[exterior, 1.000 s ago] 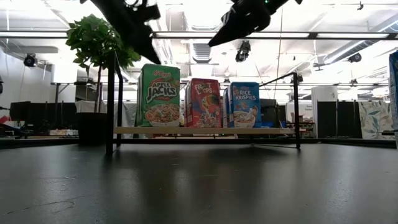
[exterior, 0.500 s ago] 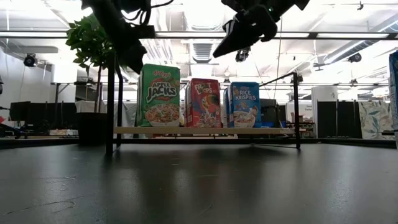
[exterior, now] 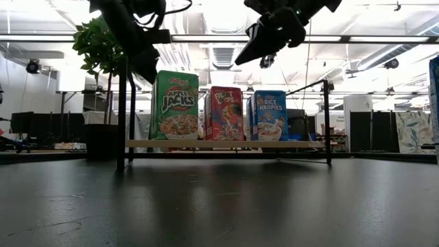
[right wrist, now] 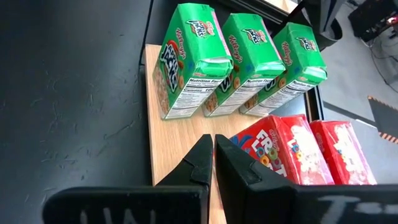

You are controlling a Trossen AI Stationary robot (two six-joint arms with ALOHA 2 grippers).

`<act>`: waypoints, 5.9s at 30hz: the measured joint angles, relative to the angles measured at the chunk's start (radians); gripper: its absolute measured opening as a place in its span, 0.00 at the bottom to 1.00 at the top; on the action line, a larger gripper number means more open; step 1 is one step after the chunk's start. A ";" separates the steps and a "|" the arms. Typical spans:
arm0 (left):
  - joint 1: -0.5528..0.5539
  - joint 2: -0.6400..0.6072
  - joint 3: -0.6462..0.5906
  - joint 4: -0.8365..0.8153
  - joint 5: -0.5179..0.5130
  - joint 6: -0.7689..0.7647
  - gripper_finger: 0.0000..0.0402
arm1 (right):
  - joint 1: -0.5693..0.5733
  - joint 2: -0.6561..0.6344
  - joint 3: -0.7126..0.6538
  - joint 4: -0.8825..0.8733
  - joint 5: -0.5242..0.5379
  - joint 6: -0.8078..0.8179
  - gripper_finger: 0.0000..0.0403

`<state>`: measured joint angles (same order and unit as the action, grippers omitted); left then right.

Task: Stack cereal on shelf
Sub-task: Adjust the green cereal box on the shelf, then align the blue cereal box with the other blue cereal box on the shelf

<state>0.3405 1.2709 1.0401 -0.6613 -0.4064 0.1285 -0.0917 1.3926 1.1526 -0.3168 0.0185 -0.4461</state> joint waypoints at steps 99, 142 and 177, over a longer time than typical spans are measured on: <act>-0.093 0.071 0.034 0.029 -0.029 -0.082 0.00 | -0.007 0.003 0.045 -0.031 0.009 0.045 0.02; -0.430 0.017 0.066 0.049 -0.157 -0.209 0.00 | 0.035 -0.057 0.044 -0.190 0.006 0.144 0.02; -0.761 0.019 0.057 0.385 -0.277 0.107 0.00 | 0.587 -0.061 0.110 -0.936 -0.070 1.541 0.18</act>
<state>-0.4210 1.2900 1.0973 -0.2760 -0.6830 0.2352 0.4957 1.3315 1.2621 -1.2533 -0.0517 1.0945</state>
